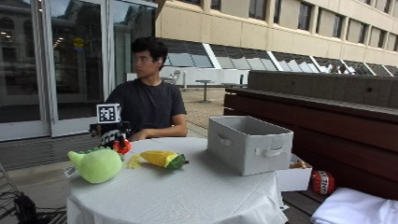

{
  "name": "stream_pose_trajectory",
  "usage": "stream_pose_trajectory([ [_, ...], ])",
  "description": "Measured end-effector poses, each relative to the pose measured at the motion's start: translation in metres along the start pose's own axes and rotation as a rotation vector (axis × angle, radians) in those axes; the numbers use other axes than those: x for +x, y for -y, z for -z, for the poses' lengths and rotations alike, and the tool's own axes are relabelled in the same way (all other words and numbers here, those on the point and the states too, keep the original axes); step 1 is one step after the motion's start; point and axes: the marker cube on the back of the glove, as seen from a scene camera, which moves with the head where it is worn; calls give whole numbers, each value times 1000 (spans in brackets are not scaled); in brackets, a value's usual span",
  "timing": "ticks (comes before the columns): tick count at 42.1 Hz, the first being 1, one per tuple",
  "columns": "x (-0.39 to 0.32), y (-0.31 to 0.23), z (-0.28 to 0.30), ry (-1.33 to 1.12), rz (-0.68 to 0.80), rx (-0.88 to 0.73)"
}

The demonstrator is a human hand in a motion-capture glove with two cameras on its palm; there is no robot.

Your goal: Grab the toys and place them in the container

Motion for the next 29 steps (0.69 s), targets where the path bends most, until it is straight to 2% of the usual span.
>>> stream_pose_trajectory([
  [5,2,8,7,93,-35,-106],
  [9,4,26,11,144,14,-90],
  [14,4,33,31,170,-56,-183],
  [19,4,58,57,185,7,-105],
  [25,-10,78,107,156,-56,-131],
  [29,-25,91,142,139,31,-153],
])
